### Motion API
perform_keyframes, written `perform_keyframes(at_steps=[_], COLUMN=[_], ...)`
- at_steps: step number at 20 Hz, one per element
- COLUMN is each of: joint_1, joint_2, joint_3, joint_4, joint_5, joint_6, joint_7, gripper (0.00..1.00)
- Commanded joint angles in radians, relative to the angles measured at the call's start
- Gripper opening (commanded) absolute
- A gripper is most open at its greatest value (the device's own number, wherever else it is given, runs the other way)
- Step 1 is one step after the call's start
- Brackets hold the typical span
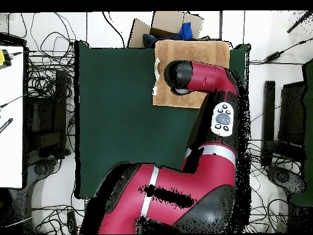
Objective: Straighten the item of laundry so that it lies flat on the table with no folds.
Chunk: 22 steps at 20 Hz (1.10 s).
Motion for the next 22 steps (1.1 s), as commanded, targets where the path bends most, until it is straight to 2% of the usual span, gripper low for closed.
perform_keyframes(at_steps=[1, 13, 22], joint_1=[0.03, 0.021, 0.029], joint_2=[0.0, 0.01, 0.02], joint_3=[-0.021, -0.008, -0.019], joint_4=[0.134, 0.131, 0.172], joint_5=[-0.016, 0.02, -0.012], joint_6=[-0.07, 0.012, -0.08], joint_7=[0.242, 0.211, 0.219], gripper=[0.0, 0.0, 0.0])
